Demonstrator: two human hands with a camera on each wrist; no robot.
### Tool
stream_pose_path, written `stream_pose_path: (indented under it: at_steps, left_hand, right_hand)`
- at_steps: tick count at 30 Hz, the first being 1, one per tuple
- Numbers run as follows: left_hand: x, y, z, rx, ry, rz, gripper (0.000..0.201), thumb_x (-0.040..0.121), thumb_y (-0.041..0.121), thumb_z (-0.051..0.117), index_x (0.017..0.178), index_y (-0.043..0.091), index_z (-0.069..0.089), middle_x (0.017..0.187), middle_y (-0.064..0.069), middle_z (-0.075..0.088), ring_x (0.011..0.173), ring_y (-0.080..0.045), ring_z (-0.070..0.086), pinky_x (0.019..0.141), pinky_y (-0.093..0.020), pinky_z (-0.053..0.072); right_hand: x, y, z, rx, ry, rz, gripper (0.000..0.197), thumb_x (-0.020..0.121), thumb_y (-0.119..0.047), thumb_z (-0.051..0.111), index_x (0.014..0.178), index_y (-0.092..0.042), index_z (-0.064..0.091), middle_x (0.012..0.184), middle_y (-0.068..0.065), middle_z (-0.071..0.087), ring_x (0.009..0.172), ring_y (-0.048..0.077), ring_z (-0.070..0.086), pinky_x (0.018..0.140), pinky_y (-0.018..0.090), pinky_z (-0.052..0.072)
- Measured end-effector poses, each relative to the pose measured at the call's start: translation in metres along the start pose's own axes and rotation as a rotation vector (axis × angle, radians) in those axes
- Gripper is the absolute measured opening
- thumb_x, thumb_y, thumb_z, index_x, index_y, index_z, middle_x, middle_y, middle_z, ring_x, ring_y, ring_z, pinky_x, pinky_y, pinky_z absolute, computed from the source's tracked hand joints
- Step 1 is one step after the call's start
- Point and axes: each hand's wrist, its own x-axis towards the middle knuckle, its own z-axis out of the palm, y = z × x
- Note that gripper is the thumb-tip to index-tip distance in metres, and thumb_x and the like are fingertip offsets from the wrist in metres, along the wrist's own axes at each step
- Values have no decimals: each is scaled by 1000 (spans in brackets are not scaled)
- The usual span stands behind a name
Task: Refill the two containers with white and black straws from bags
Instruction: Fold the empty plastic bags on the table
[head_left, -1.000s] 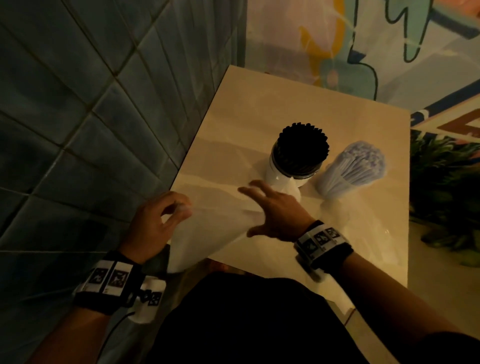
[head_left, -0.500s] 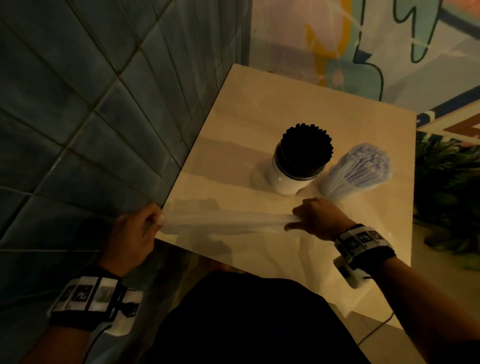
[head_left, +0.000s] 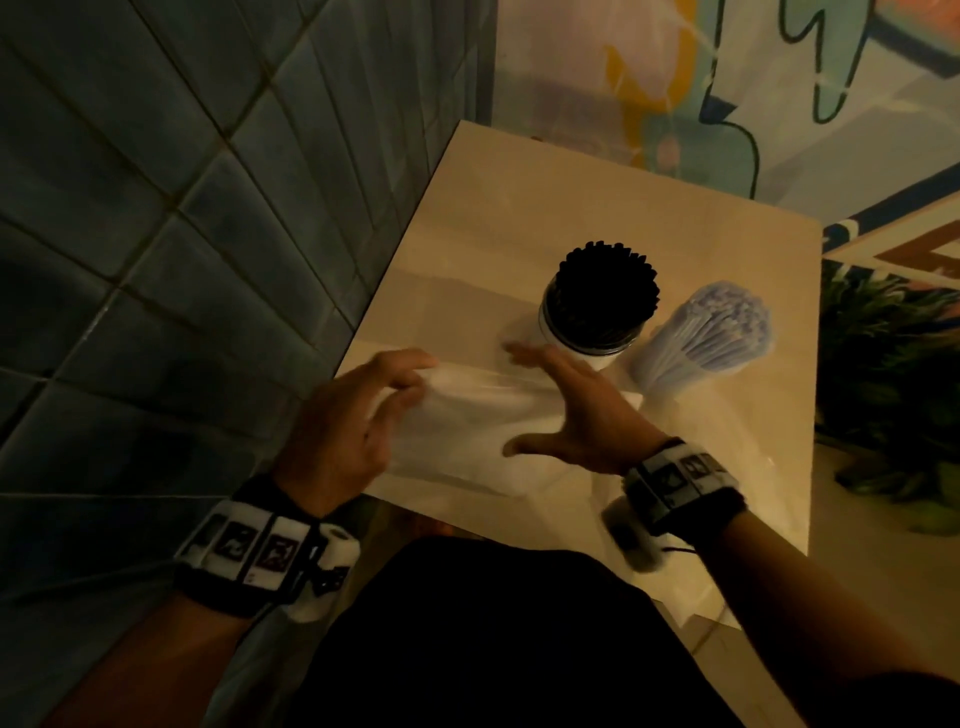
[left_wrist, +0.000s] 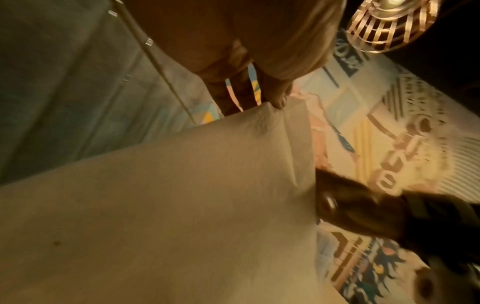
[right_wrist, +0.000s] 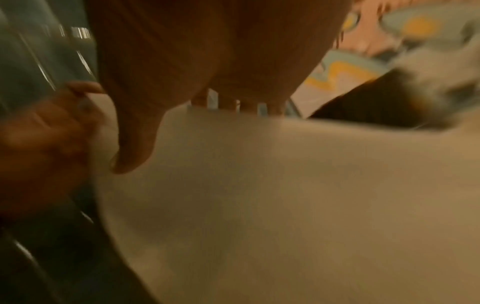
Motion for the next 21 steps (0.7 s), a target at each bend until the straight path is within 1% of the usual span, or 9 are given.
stream_pose_path:
  at_steps: [3, 4, 6, 8, 10, 13, 16, 19, 21]
  left_hand:
    - [11, 10, 8, -46, -47, 65, 27, 95, 29, 55, 121, 27, 48, 109, 19, 57, 99, 6, 56, 85, -8, 43]
    - [13, 10, 7, -60, -58, 13, 38, 91, 34, 63, 124, 29, 45, 103, 21, 57, 97, 9, 56, 83, -6, 43]
    - [12, -3, 2, 2, -144, -165, 52, 79, 47, 73, 121, 40, 43, 95, 27, 55, 88, 10, 57, 74, -10, 47]
    - [1, -27, -5, 157, -246, -227, 39, 76, 71, 58, 102, 43, 51, 77, 21, 59, 69, 4, 58, 63, -25, 51]
    - [-15, -48, -17, 49, -224, -292, 51, 74, 82, 49, 86, 34, 61, 69, 12, 65, 63, -2, 63, 60, -32, 54]
    - [-33, -55, -27, -129, -118, -393, 34, 74, 64, 58, 85, 33, 67, 75, 17, 69, 70, -2, 66, 66, -25, 54]
    - [-37, -49, -29, -227, 25, -435, 10, 77, 53, 63, 86, 53, 68, 83, 25, 69, 78, 6, 64, 68, -13, 50]
    - [-27, -47, -21, -506, 225, -499, 22, 85, 23, 71, 99, 41, 69, 93, 24, 72, 89, 6, 66, 74, -12, 51]
    - [-23, -51, -9, -649, 147, -570, 38, 73, 26, 81, 105, 23, 63, 95, 20, 74, 91, 3, 68, 77, -13, 52]
  right_hand:
    - [32, -40, 11, 196, 4, -98, 38, 86, -36, 77, 116, -16, 63, 98, -8, 67, 84, 0, 61, 75, 14, 45]
    - [38, -47, 11, 216, 27, -130, 18, 90, -27, 73, 99, -13, 67, 82, -12, 64, 70, -2, 59, 67, 11, 41]
    - [41, -48, 6, 281, 65, -153, 10, 95, -20, 68, 86, -15, 68, 72, -10, 66, 62, 2, 61, 60, 16, 43]
    - [39, -43, -6, 321, 152, -112, 13, 96, -21, 67, 84, -15, 70, 76, 1, 72, 65, 15, 67, 61, 31, 52]
    - [32, -31, -23, 418, 304, -21, 14, 91, -20, 71, 85, -7, 72, 77, 5, 72, 68, 15, 69, 62, 32, 55]
    - [20, -11, -38, 613, 338, 98, 31, 82, -22, 78, 107, -8, 67, 91, 13, 69, 83, 18, 69, 78, 32, 58]
    - [12, 2, -22, 314, -113, 213, 63, 79, -46, 78, 134, -21, 58, 126, -1, 66, 114, 15, 62, 102, 41, 51]
    - [10, -3, -6, 433, -92, 197, 27, 95, -30, 65, 111, -10, 71, 106, 0, 74, 99, 15, 69, 95, 39, 55]
    - [16, -12, -4, 673, 96, 245, 25, 100, -21, 57, 99, -1, 71, 96, 9, 75, 89, 22, 72, 89, 40, 58]
